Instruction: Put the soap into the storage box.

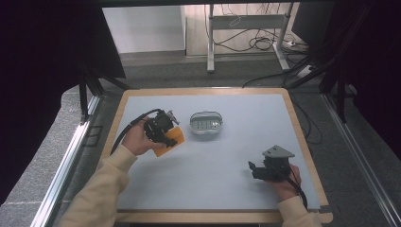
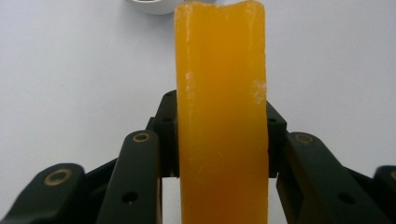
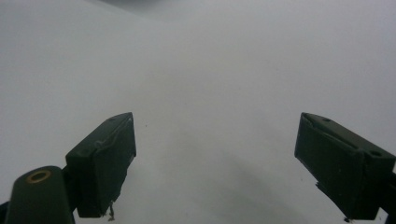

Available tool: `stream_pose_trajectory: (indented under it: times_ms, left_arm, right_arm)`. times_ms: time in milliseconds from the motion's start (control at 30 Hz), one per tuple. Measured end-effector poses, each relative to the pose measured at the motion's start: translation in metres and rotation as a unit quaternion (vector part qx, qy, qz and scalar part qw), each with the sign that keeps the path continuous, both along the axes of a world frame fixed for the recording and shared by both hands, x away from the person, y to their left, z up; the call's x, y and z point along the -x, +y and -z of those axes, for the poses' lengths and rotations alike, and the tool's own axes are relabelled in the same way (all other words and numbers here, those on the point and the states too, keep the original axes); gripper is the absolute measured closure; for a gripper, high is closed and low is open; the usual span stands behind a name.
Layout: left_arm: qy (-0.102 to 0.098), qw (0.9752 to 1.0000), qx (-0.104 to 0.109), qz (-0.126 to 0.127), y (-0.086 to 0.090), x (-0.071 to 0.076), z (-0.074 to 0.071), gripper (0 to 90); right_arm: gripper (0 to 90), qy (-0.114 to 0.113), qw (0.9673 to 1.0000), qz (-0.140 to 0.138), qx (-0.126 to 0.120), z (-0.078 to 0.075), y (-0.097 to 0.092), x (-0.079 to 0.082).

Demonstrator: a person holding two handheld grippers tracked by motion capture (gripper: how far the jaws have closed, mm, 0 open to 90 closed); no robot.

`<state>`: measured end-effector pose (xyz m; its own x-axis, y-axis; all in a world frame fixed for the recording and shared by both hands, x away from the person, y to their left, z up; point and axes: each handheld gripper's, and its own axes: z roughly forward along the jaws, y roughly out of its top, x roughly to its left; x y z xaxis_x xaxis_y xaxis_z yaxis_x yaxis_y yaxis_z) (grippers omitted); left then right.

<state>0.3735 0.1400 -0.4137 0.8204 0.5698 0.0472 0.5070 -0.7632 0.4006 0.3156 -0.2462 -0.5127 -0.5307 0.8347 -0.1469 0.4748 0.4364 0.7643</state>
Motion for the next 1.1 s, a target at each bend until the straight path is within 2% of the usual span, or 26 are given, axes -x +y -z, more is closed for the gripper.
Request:
stream_pose_trajectory:
  times_ms: [367, 433, 533, 933, 967, 1100]
  left_arm:
    - [-0.002, 1.0000, -0.001, -0.001, -0.003, -0.006, -0.005, 61.5]
    - [-0.011, 0.9999, 0.001, -0.002, -0.003, -0.008, -0.007, 61.5]
    - [-0.012, 0.9999, 0.003, -0.001, -0.002, -0.011, -0.009, 61.5]
    - [-0.015, 0.9998, -0.006, 0.007, -0.007, -0.023, -0.012, 61.5]
    - [-0.020, 0.9998, -0.005, 0.006, -0.007, -0.024, -0.013, 61.5]
    - [-0.019, 0.9998, 0.002, 0.005, -0.006, -0.028, -0.016, 61.5]
  right_arm:
    - [13.1, 0.002, 1.0000, 0.005, 0.000, 0.000, 0.000, 0.000]
    - [13.1, 0.002, 1.0000, 0.005, 0.001, 0.000, 0.000, 0.000]
    - [13.1, 0.002, 1.0000, 0.005, 0.001, 0.000, 0.000, 0.000]
    - [13.1, 0.005, 1.0000, 0.004, 0.002, 0.001, -0.001, -0.001]
    - [13.1, 0.004, 1.0000, 0.004, 0.002, 0.001, -0.001, -0.001]
    - [13.1, 0.003, 1.0000, 0.004, 0.002, 0.001, -0.001, 0.000]
